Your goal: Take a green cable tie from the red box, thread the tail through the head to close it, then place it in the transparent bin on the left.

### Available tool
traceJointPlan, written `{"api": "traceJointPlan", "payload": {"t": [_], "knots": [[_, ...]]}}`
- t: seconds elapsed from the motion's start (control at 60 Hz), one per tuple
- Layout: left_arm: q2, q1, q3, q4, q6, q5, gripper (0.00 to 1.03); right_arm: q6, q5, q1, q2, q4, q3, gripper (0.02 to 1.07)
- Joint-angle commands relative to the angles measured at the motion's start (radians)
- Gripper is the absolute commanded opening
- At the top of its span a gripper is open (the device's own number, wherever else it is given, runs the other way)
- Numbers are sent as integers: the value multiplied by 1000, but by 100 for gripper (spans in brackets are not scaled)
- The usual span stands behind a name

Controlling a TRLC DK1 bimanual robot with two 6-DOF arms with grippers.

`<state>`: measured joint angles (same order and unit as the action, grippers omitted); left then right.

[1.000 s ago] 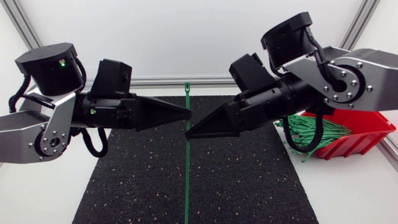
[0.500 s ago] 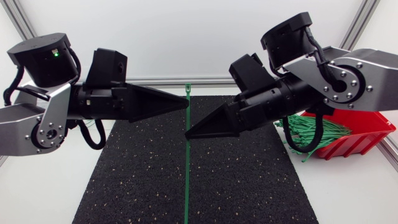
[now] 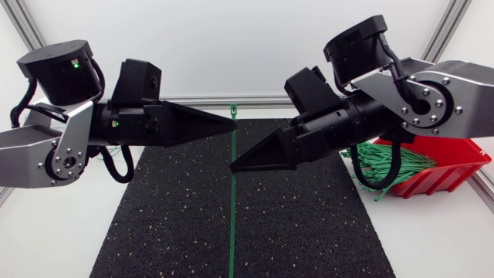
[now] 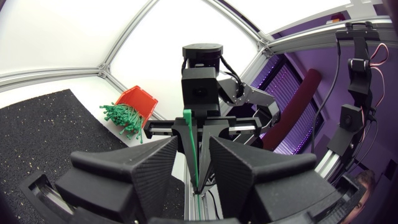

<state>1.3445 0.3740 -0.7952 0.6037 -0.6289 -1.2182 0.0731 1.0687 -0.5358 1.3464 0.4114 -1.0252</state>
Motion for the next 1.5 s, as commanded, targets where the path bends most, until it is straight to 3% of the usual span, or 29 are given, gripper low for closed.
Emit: {"api": "traceJointPlan", "payload": {"t": [0.0,0.15,0.4,0.483,1.483], "knots": [[21,-7,-39,18,-22,-4,23,-19,-6,-7,-9,-8,25,7],[24,-7,-41,18,-22,-4,14,-22,-9,-9,-10,-8,28,7],[24,-6,-42,18,-23,-3,14,-25,-12,-9,-10,-8,30,7],[24,-4,-41,19,-23,-3,6,-25,-12,-9,-12,-8,31,7],[19,13,-25,21,-41,8,4,-25,-33,-18,-21,-34,36,7]]}}
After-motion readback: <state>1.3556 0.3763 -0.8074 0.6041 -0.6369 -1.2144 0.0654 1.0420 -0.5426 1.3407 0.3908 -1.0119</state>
